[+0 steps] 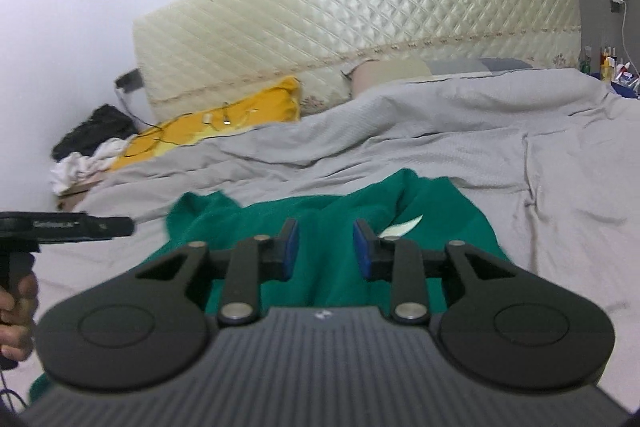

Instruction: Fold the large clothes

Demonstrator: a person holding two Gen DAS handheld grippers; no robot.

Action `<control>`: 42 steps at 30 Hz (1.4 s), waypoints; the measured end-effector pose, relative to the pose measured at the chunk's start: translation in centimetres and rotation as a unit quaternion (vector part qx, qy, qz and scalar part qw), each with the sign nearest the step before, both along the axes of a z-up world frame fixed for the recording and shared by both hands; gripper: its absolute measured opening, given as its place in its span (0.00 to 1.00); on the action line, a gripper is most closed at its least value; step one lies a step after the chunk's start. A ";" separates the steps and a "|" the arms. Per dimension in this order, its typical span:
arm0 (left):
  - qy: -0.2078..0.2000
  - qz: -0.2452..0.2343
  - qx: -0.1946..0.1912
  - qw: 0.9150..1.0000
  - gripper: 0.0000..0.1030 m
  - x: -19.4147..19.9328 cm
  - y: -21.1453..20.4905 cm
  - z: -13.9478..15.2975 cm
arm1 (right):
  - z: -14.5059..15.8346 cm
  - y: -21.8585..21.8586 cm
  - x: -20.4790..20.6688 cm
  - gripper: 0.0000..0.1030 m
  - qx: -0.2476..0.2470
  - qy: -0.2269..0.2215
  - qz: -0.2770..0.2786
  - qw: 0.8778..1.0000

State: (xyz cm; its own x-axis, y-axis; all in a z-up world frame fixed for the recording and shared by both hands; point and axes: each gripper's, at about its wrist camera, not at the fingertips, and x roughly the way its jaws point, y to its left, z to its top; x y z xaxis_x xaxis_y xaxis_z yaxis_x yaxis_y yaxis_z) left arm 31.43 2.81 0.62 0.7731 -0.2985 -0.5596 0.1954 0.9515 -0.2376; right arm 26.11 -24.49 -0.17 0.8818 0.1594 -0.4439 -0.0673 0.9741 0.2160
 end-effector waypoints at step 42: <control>0.043 -0.036 -0.012 0.998 0.59 -23.7 -2.2 -4.0 | -3.6 -0.2 -18.9 0.65 -0.001 0.060 -0.017 0.998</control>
State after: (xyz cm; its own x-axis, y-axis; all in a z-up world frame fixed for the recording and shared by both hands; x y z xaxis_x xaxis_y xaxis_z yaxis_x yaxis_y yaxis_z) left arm 7.76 0.62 -3.40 0.6986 -0.3663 -0.6147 0.2417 0.9293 -0.2792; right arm 7.18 -24.65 -3.76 0.8274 0.1291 -0.5465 -0.0082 0.9759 0.2182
